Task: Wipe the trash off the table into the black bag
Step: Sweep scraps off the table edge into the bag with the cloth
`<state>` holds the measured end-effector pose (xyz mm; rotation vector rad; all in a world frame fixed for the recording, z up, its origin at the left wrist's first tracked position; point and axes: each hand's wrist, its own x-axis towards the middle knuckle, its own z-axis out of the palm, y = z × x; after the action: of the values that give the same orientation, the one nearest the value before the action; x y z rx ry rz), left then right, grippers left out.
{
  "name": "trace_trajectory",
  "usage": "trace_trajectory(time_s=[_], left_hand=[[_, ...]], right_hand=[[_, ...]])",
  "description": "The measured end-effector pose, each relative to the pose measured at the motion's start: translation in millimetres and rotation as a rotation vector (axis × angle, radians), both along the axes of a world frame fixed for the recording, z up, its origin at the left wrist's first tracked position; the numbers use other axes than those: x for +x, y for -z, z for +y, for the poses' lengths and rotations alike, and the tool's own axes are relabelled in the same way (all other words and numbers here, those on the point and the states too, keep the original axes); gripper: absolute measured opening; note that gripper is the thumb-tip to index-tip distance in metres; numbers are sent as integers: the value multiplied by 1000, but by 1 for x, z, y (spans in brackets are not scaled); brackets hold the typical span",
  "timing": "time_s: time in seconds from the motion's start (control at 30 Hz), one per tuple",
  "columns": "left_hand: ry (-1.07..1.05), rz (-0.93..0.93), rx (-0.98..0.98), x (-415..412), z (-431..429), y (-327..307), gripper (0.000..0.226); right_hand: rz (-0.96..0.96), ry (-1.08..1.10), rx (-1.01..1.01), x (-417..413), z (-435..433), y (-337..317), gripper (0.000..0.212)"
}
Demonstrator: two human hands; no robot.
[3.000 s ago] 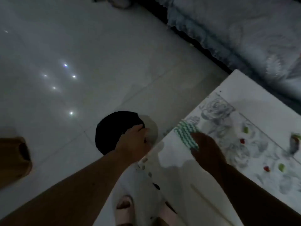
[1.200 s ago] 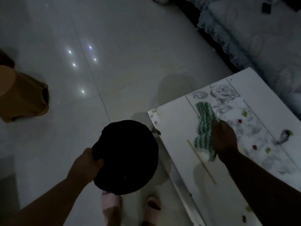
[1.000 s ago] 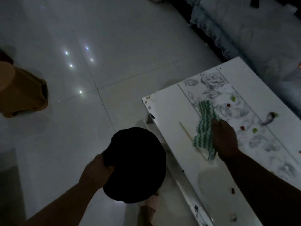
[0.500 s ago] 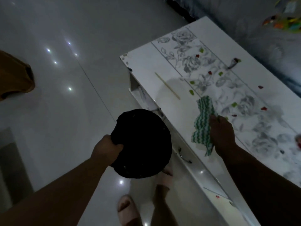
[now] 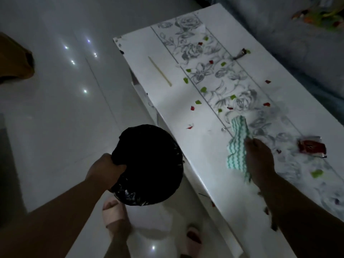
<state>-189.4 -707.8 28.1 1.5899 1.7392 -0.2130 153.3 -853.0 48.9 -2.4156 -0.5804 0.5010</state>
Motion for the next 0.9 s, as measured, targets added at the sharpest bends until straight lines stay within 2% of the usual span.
trace_trajectory(time_s=[0.13,0.27,0.43,0.57,0.67,0.73,0.8,0.9], left_hand=[[-58,9,-22,11,-43,6,21],[-135,14,7,14,-77,13,36],[-166,-51,-11,13,-120,25,37],[-155,-104,-15,18,-154,38,40],[-139,-123,-28,26,-177,46,30],[-163,-135,-42,25,-187,51,28],[-181,-137,-36,27,-199,56,32],[-212,-125,-55,30,-217,67,20]], right_hand=[[-69,-51,-45,24,-32,8,39],[-142,-90,-60,39,-51,10,36],[-196,-69,-37,46,-91,10,37],[-322,59,-51,45,-144,7,40],[-380,173,-83,48,-199,10,42],[-412,236,-121,50,-234,19,51],[-408,339,-167,52,-266,27,55],[-351,504,-268,62,-313,54,50]])
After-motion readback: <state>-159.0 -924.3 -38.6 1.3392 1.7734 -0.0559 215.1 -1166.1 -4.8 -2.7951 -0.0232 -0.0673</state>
